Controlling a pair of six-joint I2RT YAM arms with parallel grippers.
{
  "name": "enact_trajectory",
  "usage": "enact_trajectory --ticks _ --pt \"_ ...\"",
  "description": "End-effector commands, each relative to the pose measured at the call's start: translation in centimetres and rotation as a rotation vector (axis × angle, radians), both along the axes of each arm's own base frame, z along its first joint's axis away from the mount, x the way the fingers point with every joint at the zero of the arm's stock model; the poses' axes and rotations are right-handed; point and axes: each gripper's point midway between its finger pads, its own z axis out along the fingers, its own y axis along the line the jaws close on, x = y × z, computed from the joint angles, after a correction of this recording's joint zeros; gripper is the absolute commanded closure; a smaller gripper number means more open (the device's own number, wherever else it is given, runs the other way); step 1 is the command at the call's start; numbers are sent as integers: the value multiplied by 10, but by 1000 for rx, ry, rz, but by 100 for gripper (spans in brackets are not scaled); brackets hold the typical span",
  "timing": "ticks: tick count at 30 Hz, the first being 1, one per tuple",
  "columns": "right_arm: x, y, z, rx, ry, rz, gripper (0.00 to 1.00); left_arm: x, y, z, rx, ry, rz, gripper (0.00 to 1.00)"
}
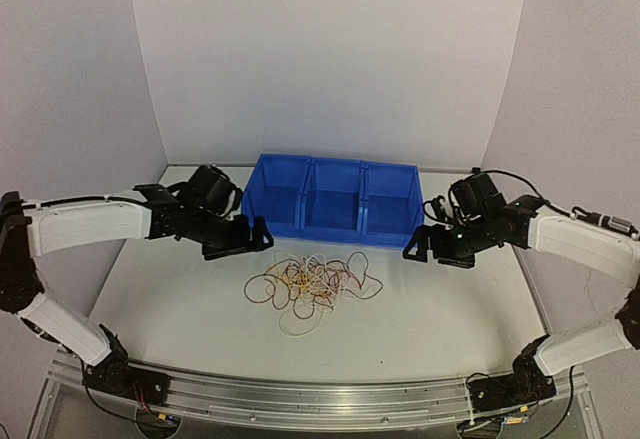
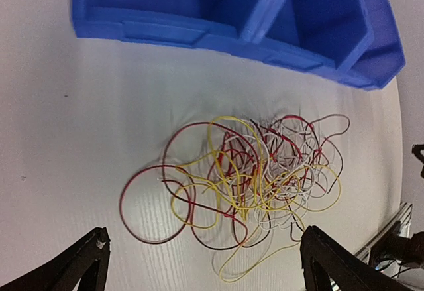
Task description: Untangle the cables
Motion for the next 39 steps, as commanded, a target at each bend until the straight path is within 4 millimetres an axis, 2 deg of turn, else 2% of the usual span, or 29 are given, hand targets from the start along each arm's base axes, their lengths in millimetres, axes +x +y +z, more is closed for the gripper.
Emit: enact_trajectory --ticks 1,6,10,14,19,21,24,27,29,30,31,33,35,37,39 --pt "6 18 -9 -245 -118 171 2 8 -72 7 39 -100 -127 0" --pt "14 52 -34 -276 -133 332 10 9 -129 -15 103 -95 -203 0" --pt "30 82 -44 -240 -175 415 12 14 -147 -37 160 -77 -206 0" --pt "46 110 -51 -193 -211 483 16 22 -144 -60 236 -50 -157 0" --pt "64 129 -62 -196 -218 518 24 24 -141 -80 285 -21 -129 6" --pt "66 136 -68 -182 -203 535 29 23 -142 -90 287 -4 -133 11" --pt "67 143 -75 -164 -185 548 38 21 -142 -101 297 13 -133 25" --pt "68 146 -79 -154 -171 546 48 20 -139 -106 306 23 -124 39" --pt "67 148 -79 -140 -161 540 69 20 -139 -106 295 19 -119 44" --pt "67 148 -79 -137 -157 531 89 20 -138 -104 287 15 -116 48" --pt "67 146 -78 -137 -155 515 98 20 -137 -103 283 11 -110 52" --pt "69 139 -72 -150 -165 467 100 19 -133 -102 277 5 -89 64" --pt "69 123 -60 -180 -190 395 100 19 -126 -101 286 -1 -64 73" --pt "68 101 -45 -220 -229 297 100 20 -116 -101 303 -7 -30 78" --pt "64 69 -22 -279 -289 190 100 19 -106 -104 324 -1 10 83"
